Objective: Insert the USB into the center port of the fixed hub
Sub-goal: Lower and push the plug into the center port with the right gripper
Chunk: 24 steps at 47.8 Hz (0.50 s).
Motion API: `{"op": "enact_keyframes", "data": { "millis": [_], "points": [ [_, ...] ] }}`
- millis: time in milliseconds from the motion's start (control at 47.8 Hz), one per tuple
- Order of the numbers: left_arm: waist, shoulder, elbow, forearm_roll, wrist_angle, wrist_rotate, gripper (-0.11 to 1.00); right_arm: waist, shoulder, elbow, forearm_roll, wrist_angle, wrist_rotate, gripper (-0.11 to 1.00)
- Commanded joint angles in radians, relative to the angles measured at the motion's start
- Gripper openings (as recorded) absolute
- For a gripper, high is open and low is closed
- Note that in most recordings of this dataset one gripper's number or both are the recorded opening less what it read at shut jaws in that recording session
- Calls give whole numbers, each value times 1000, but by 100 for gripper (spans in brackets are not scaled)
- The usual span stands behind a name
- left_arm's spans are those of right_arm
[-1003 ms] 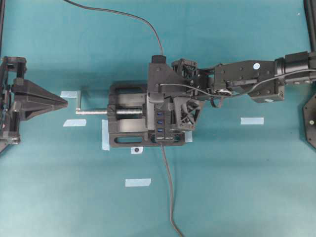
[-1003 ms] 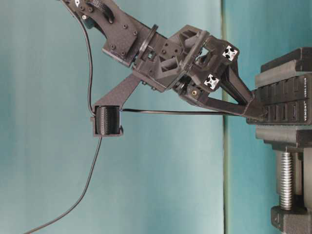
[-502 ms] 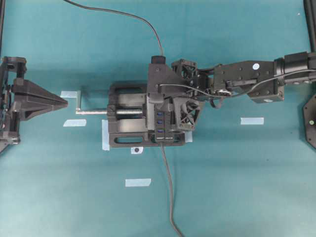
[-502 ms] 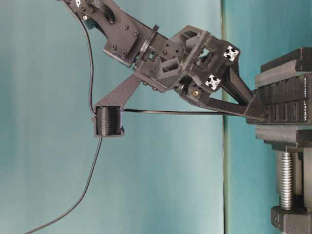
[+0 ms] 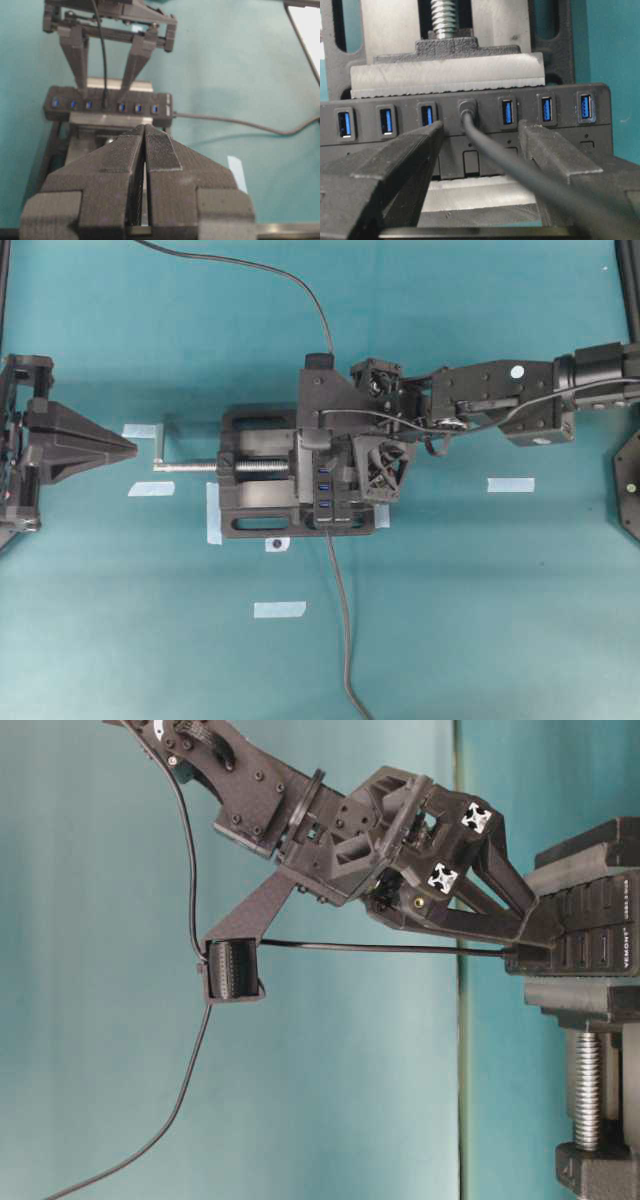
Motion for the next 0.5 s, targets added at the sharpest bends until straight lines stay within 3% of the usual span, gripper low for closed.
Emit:
{"op": "enact_keyframes", "data": {
  "millis": [0, 481],
  "points": [
    [0, 5, -17, 2, -6, -2, 0, 3, -31, -21, -2, -2, 6, 77],
    [2, 5, -21, 2, -8, -2, 0, 3, -58, -23, -2, -9, 9, 77]
  ]
}}
